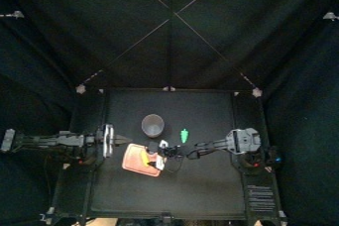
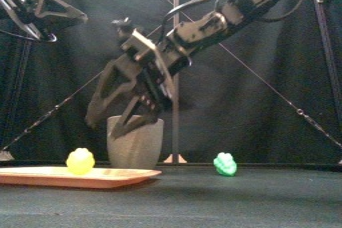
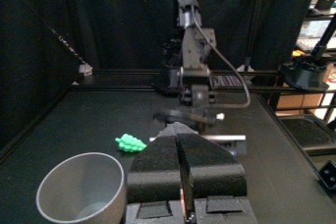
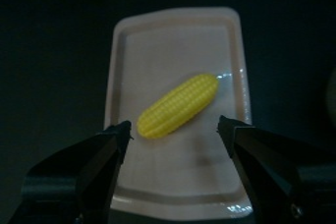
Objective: Pick the corn then place it on the pink plate
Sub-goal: Drop corn on the pink plate and return to neutral
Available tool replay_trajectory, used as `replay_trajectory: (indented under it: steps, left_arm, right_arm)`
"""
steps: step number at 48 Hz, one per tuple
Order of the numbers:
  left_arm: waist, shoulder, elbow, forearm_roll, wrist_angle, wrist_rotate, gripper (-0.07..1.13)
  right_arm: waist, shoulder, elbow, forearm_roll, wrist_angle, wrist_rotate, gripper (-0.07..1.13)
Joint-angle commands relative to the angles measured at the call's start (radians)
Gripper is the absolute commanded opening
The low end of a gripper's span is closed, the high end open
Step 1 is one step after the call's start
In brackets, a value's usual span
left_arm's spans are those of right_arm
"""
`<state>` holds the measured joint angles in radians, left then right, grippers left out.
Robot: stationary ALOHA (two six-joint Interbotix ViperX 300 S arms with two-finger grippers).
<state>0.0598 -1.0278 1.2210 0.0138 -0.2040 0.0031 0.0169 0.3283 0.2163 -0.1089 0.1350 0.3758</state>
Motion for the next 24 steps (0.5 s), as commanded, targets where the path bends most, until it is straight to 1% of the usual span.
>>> replay_trajectory:
  steps: [1, 12, 24]
  left_arm:
    - [0.003, 0.000, -0.015, 0.002, -0.005, 0.002, -0.02]
    - [0.009, -0.008, -0.014, 0.006, -0.003, 0.003, -0.02]
    - [0.014, -0.015, -0.012, 0.012, -0.002, 0.003, -0.02]
  right_arm:
    - [-0.026, -0.173, 0.048, -0.054, 0.026, 0.009, 1.02]
    - [-0.032, -0.402, 0.167, -0.077, -0.005, 0.005, 1.02]
    - [-0.026, -0.641, 0.379, -0.091, -0.204, 0.006, 1.02]
